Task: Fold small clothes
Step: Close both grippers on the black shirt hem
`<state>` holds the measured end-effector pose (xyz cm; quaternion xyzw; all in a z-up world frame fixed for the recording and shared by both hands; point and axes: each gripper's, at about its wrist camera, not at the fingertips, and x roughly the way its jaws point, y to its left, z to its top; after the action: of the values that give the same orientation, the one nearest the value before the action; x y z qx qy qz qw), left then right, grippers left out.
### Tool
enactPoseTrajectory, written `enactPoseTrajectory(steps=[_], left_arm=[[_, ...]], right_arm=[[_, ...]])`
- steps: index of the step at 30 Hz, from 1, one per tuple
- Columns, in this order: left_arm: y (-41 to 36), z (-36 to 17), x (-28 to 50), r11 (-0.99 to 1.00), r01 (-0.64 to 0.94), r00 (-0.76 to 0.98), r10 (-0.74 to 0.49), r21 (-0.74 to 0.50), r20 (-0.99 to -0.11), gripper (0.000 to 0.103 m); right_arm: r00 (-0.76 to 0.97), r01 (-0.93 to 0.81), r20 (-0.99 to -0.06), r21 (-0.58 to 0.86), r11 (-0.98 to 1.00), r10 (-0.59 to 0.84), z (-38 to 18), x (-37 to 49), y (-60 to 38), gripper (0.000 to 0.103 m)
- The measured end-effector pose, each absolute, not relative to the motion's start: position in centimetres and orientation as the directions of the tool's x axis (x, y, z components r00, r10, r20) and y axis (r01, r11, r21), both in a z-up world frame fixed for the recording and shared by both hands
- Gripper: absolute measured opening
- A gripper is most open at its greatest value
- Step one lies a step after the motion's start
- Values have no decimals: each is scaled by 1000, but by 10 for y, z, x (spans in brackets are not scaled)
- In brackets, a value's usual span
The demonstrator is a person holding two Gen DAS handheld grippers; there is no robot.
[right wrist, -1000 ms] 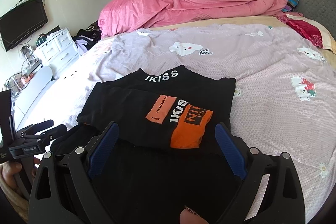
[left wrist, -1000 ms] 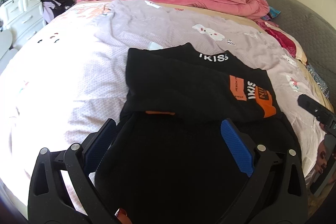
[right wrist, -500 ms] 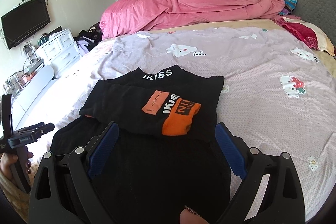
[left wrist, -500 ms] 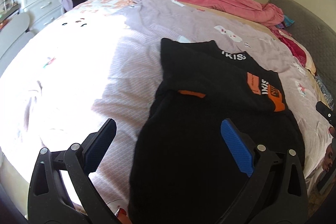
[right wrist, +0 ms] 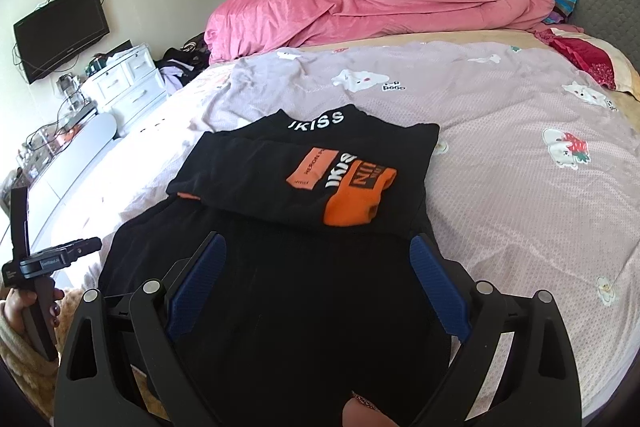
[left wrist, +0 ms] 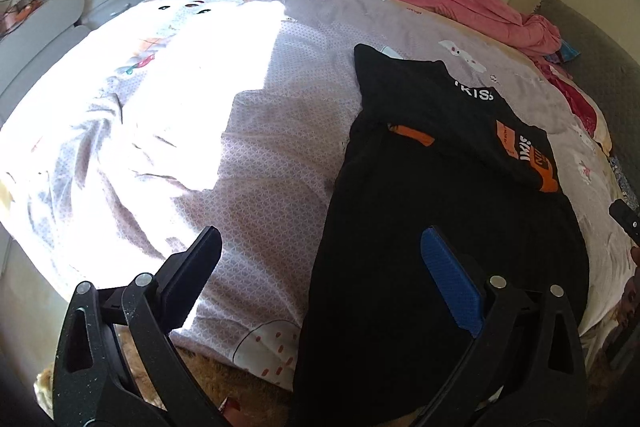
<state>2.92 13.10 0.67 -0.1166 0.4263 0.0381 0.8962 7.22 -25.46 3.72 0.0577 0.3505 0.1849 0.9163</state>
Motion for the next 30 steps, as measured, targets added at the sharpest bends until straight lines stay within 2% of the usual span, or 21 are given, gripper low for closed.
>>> enactPoseTrajectory(steps=[25,30], left_arm=[[114,-31,2,950,-113,570,-177,-290,-802,93],[111,-40,-1,950,-121,549,-177,-287,-817,85]], right_arm=[[620,-320,-667,264,910,412,8,33,-284,93],[597,-326,-685,269,906,418,-1,21,-291,93]])
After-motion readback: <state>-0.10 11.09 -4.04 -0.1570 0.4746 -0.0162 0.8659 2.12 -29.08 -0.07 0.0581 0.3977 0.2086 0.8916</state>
